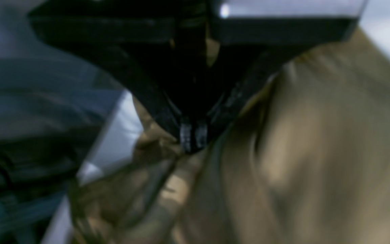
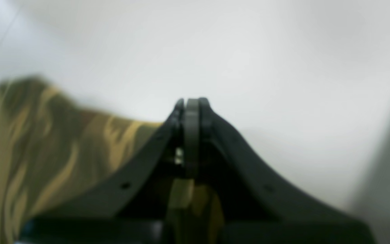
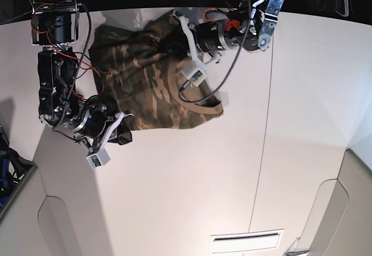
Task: Fold the T-shirt properly
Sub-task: 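Grasp the bundle's sides with both grippers and square it on the table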
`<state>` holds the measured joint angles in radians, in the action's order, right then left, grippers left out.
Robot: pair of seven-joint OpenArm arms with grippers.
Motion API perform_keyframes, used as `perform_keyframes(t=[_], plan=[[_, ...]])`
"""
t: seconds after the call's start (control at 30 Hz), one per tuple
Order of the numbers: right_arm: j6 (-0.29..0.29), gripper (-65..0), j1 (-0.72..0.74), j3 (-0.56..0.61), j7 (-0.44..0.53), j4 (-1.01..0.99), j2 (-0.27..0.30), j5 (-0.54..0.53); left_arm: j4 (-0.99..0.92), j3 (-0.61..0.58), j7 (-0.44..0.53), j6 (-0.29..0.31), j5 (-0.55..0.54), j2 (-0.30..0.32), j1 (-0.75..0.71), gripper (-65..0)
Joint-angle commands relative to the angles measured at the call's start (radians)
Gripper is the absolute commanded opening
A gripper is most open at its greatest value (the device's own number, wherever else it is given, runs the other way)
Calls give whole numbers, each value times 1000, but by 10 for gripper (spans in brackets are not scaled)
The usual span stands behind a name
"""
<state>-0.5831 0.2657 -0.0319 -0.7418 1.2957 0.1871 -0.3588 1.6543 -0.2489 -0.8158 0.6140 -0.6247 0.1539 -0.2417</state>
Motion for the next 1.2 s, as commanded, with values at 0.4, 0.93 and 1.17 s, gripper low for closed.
perform_keyframes(t=[0.4, 0.93, 1.17], plan=[[-4, -650, 7, -3, -71, 16, 17, -132, -52, 89, 147, -77, 134, 109, 232, -650], [-8, -650, -298, -3, -87, 205, 6, -254, -210, 89, 162, -87, 142, 109, 361, -650], [-7, -650, -357, -3, -101, 322, -7, -250, -204, 89, 160, -87, 110, 110, 361, -650]])
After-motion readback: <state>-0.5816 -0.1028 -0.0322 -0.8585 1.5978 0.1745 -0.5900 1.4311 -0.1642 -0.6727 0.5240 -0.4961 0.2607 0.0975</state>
